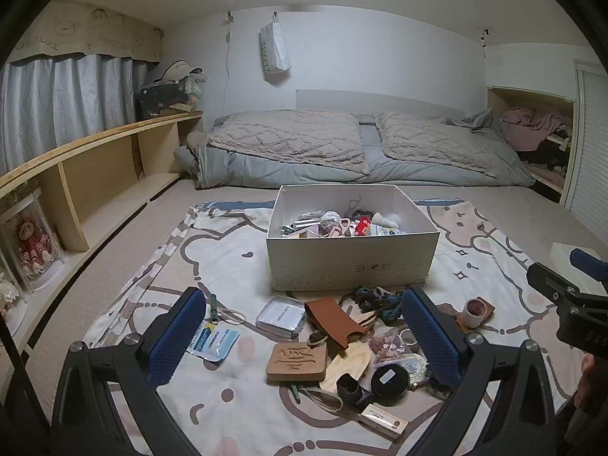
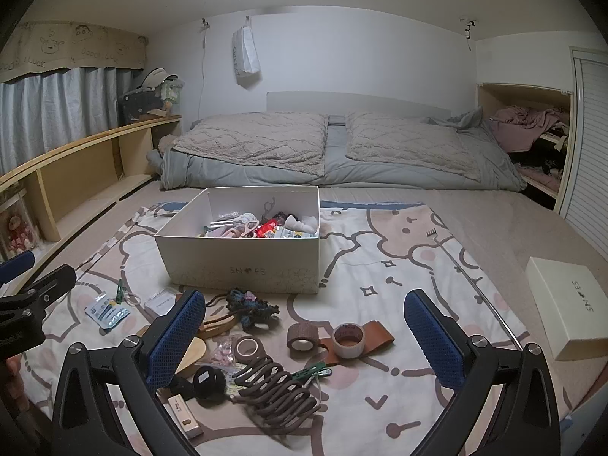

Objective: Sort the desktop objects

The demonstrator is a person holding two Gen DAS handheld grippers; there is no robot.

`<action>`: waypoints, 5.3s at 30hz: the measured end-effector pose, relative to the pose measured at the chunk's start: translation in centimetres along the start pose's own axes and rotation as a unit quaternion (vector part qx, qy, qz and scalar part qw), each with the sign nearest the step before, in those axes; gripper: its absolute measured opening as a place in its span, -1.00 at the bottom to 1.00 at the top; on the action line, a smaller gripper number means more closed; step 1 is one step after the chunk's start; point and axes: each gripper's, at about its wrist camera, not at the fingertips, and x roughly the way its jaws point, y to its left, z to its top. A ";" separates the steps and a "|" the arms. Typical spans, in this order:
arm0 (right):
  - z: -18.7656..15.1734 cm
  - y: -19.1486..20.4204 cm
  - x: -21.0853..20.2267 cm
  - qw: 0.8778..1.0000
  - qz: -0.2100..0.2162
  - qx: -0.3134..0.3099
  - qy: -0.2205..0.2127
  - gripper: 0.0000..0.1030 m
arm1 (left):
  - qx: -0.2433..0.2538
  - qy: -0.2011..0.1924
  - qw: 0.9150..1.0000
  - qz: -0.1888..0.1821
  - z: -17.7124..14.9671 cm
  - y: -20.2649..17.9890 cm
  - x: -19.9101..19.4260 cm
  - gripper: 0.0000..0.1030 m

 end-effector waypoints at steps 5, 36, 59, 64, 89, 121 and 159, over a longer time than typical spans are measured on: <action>0.1 0.0 0.0 1.000 0.002 0.001 0.000 1.00 | 0.000 0.000 1.000 0.001 0.0 -0.1 0.0 1.00; 0.0 -1.2 0.2 0.999 0.013 0.029 -0.001 1.00 | -0.007 0.004 1.000 0.015 0.4 -0.5 0.1 1.00; -3.1 -2.7 4.3 0.995 0.015 0.044 0.091 1.00 | -0.012 0.060 0.998 -0.010 -3.1 -1.7 3.0 1.00; -3.6 -2.7 4.8 0.993 0.026 0.049 0.106 1.00 | -0.016 0.078 0.997 -0.016 -3.9 -2.0 3.7 1.00; -8.7 -0.1 8.6 0.975 0.029 0.005 0.219 1.00 | -0.037 0.200 0.978 -0.040 -10.8 -4.2 6.9 1.00; -10.6 -3.7 10.3 0.951 -0.074 -0.007 0.299 1.00 | -0.010 0.265 0.963 -0.048 -12.9 -6.2 8.5 1.00; -13.9 -0.4 10.8 0.950 0.007 -0.036 0.310 1.00 | -0.051 0.303 0.950 0.047 -14.6 -1.5 7.9 1.00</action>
